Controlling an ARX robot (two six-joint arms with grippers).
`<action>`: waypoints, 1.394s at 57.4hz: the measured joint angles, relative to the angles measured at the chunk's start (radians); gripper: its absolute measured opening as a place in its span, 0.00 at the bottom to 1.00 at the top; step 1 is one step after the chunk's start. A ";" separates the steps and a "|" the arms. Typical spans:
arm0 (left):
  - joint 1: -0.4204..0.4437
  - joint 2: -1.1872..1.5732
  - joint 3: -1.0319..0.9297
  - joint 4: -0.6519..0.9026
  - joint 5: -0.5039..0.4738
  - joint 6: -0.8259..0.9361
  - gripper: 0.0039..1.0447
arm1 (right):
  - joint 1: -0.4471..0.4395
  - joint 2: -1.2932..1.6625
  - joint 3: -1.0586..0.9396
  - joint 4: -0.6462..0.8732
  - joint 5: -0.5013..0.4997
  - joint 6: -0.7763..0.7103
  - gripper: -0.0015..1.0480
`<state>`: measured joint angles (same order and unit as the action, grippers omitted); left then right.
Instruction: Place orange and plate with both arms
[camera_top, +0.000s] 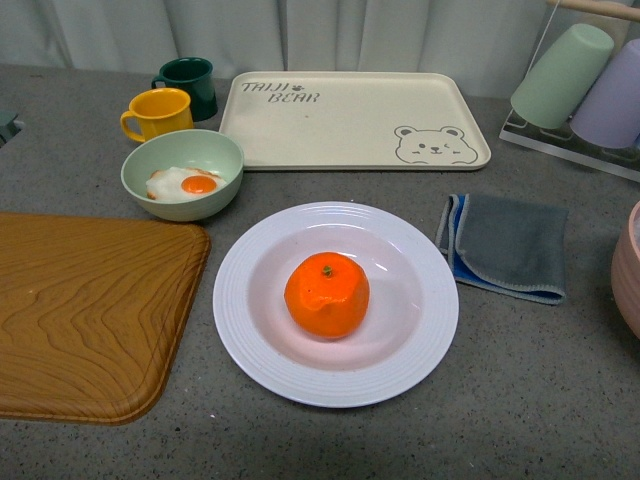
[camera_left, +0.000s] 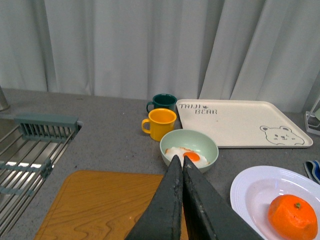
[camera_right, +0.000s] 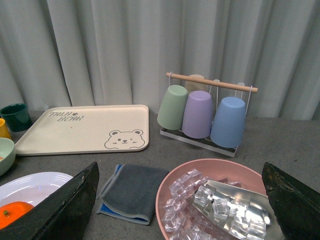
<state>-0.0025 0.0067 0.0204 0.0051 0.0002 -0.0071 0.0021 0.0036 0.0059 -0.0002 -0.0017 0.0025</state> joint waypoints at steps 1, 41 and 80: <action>0.000 -0.001 0.000 -0.001 0.000 0.000 0.03 | 0.000 0.000 0.000 0.000 0.000 0.000 0.91; 0.000 -0.003 0.000 -0.003 0.000 0.002 0.93 | 0.052 0.594 0.163 0.014 -0.176 0.124 0.91; 0.000 -0.003 0.000 -0.003 0.000 0.002 0.94 | 0.145 1.765 0.595 0.203 -0.467 0.520 0.91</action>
<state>-0.0025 0.0040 0.0204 0.0021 0.0002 -0.0048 0.1471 1.7687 0.6010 0.2028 -0.4683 0.5224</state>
